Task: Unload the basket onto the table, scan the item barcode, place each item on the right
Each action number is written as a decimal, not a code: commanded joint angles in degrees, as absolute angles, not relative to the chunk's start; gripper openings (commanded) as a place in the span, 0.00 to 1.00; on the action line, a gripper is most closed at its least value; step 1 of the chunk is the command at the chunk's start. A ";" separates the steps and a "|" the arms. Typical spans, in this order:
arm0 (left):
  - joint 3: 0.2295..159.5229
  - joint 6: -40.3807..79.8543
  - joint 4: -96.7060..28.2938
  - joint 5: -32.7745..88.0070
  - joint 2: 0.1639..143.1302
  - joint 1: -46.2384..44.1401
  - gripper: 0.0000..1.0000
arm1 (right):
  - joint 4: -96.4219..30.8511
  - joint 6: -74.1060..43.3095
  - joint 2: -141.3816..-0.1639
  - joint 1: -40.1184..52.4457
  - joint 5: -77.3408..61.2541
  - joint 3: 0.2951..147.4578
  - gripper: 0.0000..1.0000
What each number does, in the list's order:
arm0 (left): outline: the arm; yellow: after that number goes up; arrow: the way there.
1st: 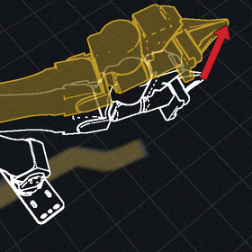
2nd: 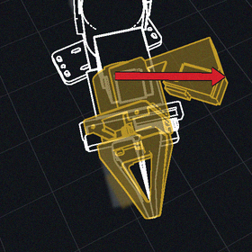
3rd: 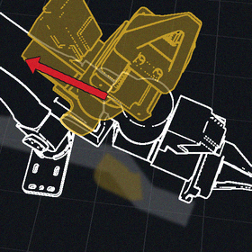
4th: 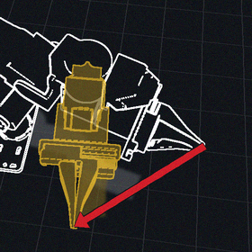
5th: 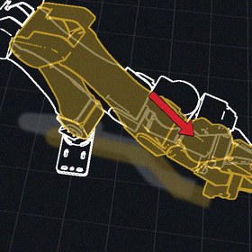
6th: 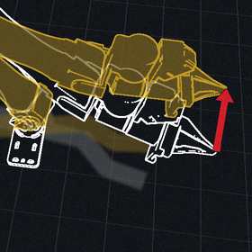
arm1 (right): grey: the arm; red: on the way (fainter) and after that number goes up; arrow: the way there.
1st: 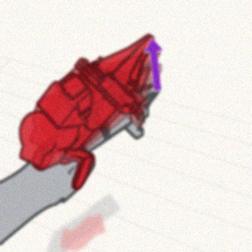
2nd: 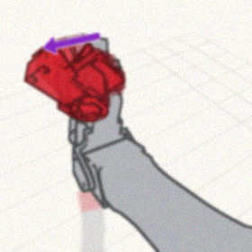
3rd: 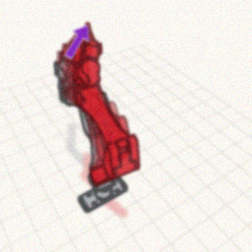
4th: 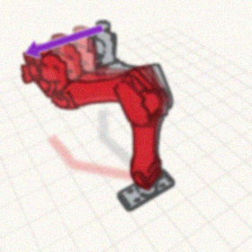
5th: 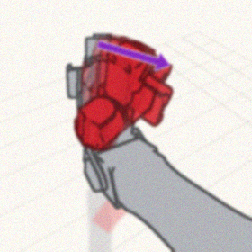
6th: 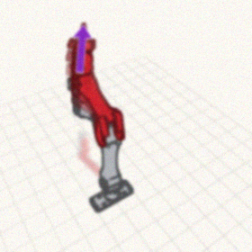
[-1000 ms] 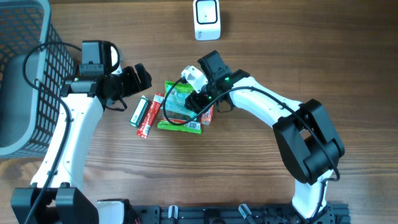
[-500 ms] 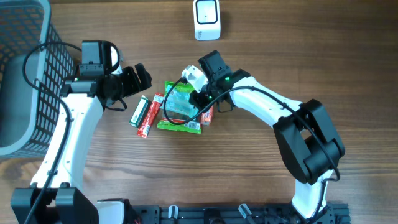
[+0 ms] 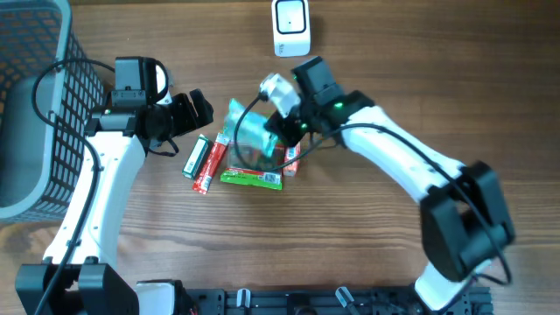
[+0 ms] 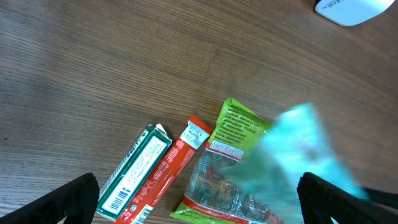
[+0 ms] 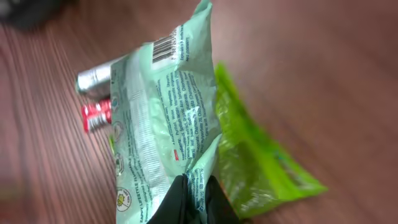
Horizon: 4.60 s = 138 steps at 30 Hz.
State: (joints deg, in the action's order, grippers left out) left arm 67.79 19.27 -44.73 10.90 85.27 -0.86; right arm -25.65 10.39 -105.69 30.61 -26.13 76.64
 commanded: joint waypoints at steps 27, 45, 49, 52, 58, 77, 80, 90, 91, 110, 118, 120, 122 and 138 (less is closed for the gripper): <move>68.42 19.97 -44.58 10.39 85.12 -0.86 1.00 | -37.28 14.85 -98.04 10.20 -14.63 61.10 0.05; 68.42 19.99 -44.56 10.41 85.12 -0.86 1.00 | -36.56 8.86 -97.14 10.20 -15.49 62.04 0.61; 68.42 19.99 -42.04 12.27 85.12 -0.86 1.00 | -42.04 8.80 -95.07 9.67 -15.46 66.04 0.67; 68.42 19.97 -41.98 20.82 85.34 -1.19 0.82 | -42.74 6.02 -94.24 8.34 -15.51 66.57 0.77; 68.42 21.74 -41.98 30.22 86.50 -8.23 0.04 | -43.29 3.42 -94.28 2.90 -24.34 66.43 0.86; 68.42 25.39 -31.79 18.44 93.03 -30.00 0.23 | -36.75 0.84 -94.28 -2.79 -33.45 54.13 0.69; 68.42 27.29 -30.65 18.33 93.08 -29.82 0.24 | -32.82 -1.96 -94.28 -1.26 -30.44 52.34 0.69; 68.45 34.00 -20.25 20.23 96.75 -30.61 0.04 | -28.71 -8.43 -94.28 -0.56 -28.56 50.96 0.72; 68.45 35.07 -18.11 21.47 97.82 -30.85 0.04 | -28.77 -9.17 -94.28 -0.56 -28.77 50.96 0.72; 68.42 37.76 -2.31 18.33 115.04 -36.18 0.04 | -23.42 -11.90 -94.28 -0.54 -35.92 43.72 0.68; 68.42 37.78 -1.13 15.53 117.80 -36.27 0.04 | -14.44 -15.70 -94.28 -0.54 -36.58 38.87 0.64; 68.42 37.78 -0.75 15.51 117.99 -36.27 0.04 | -13.30 -17.12 -94.28 -0.54 -36.56 38.81 0.63; 68.42 37.76 -0.71 15.51 117.99 -36.27 0.04 | -12.56 -19.00 -94.28 -0.54 -36.77 38.81 0.63; 68.53 34.72 -2.68 15.51 118.24 -38.46 0.04 | -4.43 -24.21 -94.28 -0.54 -37.26 36.23 0.50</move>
State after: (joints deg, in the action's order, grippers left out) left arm 67.96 36.49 -1.13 16.32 116.38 -37.56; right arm -5.98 -23.79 -94.59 -0.80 -37.06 36.82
